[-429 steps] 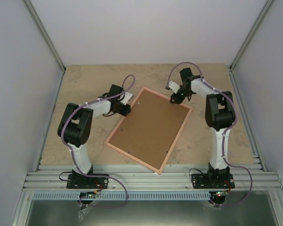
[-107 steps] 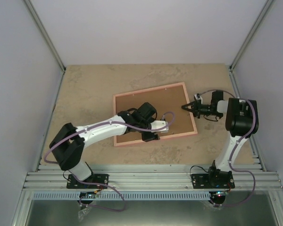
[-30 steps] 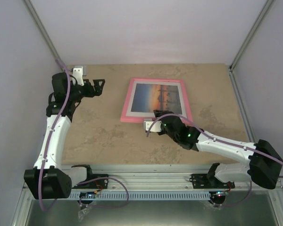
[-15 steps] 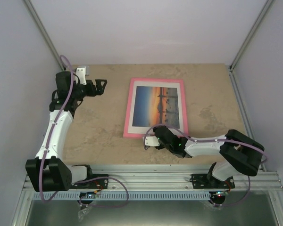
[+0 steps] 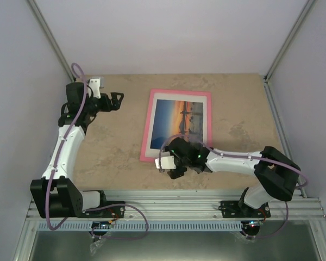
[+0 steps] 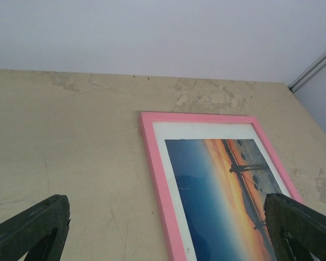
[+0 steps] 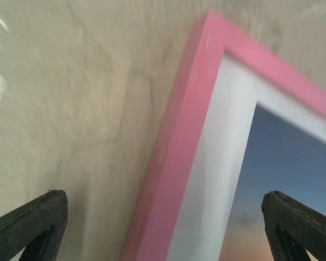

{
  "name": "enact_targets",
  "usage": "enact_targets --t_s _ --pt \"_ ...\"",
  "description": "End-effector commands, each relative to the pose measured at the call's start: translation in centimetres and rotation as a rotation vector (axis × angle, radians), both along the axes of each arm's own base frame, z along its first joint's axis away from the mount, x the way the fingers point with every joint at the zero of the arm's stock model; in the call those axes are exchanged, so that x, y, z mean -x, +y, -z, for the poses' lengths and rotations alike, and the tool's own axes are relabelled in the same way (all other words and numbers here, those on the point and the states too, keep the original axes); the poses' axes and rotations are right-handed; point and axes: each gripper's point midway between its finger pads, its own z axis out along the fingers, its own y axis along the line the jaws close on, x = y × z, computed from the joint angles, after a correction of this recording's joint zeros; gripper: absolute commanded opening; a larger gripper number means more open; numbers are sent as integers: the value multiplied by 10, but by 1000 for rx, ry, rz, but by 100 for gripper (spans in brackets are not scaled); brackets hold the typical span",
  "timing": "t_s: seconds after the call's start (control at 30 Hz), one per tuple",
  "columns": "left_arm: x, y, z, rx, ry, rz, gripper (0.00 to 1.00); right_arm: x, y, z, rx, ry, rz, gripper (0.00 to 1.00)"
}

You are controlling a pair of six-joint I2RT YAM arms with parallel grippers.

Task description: Put the photo into the frame

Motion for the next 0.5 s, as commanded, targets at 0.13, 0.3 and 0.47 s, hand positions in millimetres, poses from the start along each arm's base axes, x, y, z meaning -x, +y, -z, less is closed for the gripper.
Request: enact_targets --t_s 0.13,0.3,0.47 --pt "-1 5 27 -97 59 8 100 -6 16 -96 -186 344 -34 98" --pt "5 -20 78 -213 134 90 99 -77 -13 -131 -317 410 156 98" --pt "-2 -48 127 -266 249 124 94 -124 -48 -156 -458 508 328 98"
